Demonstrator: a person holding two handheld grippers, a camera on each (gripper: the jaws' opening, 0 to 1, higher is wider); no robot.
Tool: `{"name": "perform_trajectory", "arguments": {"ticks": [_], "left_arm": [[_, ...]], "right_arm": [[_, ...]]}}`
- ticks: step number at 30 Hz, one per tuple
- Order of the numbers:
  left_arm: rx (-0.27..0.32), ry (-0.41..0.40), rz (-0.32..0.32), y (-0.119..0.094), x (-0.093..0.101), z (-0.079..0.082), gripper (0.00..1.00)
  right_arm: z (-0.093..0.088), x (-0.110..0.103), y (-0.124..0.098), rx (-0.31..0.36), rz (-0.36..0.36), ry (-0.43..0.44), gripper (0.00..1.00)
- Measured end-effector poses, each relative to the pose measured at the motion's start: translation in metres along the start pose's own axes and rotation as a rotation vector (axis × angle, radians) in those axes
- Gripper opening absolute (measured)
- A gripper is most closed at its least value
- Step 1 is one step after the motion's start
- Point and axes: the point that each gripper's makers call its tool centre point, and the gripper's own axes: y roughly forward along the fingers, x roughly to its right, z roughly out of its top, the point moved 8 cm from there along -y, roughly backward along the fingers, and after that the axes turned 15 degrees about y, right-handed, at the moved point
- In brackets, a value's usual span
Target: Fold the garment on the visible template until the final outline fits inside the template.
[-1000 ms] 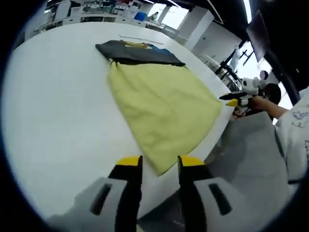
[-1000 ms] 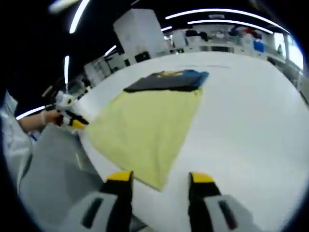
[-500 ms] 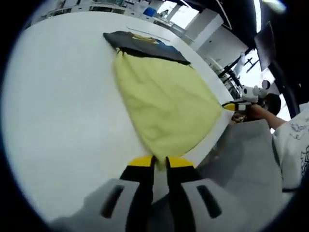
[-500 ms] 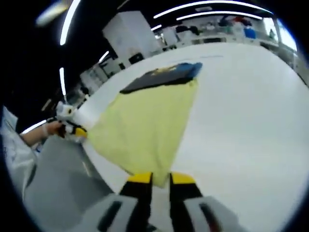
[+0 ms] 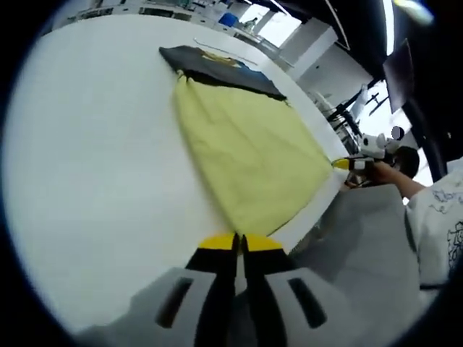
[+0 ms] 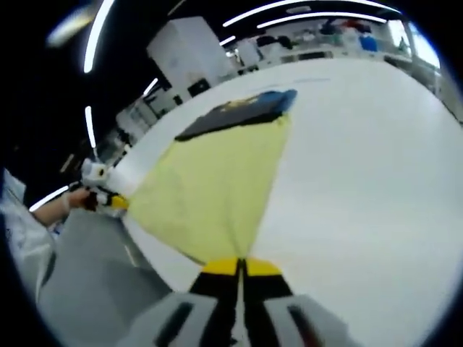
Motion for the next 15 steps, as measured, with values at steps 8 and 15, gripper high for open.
{"name": "perform_trajectory", "arguments": {"ticks": [8, 15], "left_arm": [[0.034, -0.009, -0.005, -0.011, 0.003, 0.002, 0.00], [0.070, -0.047, -0.025, -0.026, 0.008, -0.002, 0.00]], "right_arm": [[0.002, -0.011, -0.012, 0.028, 0.033, 0.021, 0.00], [-0.005, -0.012, -0.022, 0.026, 0.053, 0.049, 0.00]]}}
